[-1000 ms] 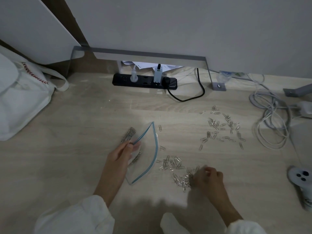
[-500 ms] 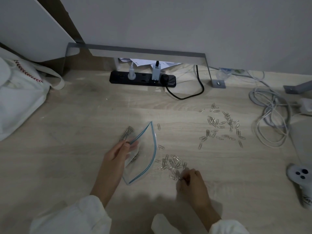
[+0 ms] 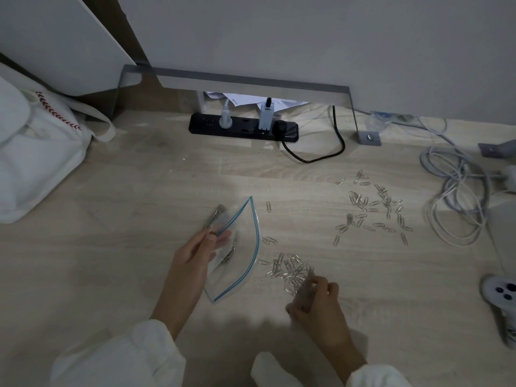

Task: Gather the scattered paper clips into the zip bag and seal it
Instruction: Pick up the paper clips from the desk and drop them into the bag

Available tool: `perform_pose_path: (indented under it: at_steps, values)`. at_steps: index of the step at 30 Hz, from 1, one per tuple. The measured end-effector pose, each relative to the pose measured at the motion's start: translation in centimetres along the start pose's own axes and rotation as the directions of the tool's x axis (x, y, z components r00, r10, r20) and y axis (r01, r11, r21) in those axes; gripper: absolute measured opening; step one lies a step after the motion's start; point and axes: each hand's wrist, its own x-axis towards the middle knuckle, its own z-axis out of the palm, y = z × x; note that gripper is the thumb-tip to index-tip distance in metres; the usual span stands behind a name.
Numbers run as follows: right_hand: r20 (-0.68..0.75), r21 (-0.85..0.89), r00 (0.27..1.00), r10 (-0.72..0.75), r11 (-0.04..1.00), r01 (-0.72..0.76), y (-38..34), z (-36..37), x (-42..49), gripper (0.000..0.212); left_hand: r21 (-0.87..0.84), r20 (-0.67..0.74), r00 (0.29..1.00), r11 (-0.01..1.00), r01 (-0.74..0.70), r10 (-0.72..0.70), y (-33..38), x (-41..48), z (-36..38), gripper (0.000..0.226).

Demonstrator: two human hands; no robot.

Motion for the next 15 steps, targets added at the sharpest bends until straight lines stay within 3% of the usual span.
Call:
perform_pose_path:
  at_steps: [2, 6, 12, 15]
  values:
    - [0.017, -0.025, 1.000, 0.005, 1.000, -0.004, 0.3, 0.2, -0.1, 0.059, -0.005, 0.005, 1.000, 1.000, 0.005, -0.005, 0.0, -0.1, 0.1, 0.029]
    - [0.021, -0.011, 1.000, 0.001, 1.000, -0.001, -0.1, 0.4, 0.0, 0.032, -0.007, 0.010, 1.000, 1.000, 0.003, -0.003, -0.2, -0.3, 0.4, 0.029]
    - [0.032, -0.074, 0.999, -0.038, 0.996, 0.041, -0.6, 0.5, 0.5, 0.012, -0.023, -0.005, 1.000, 1.000, 0.006, -0.006, 0.1, -0.4, 0.9, 0.030]
    - [-0.043, -0.068, 0.997, -0.059, 0.996, 0.056, -0.9, 0.8, 0.7, 0.009, -0.024, -0.004, 1.000, 1.000, 0.006, -0.006, 0.0, -0.5, 0.8, 0.030]
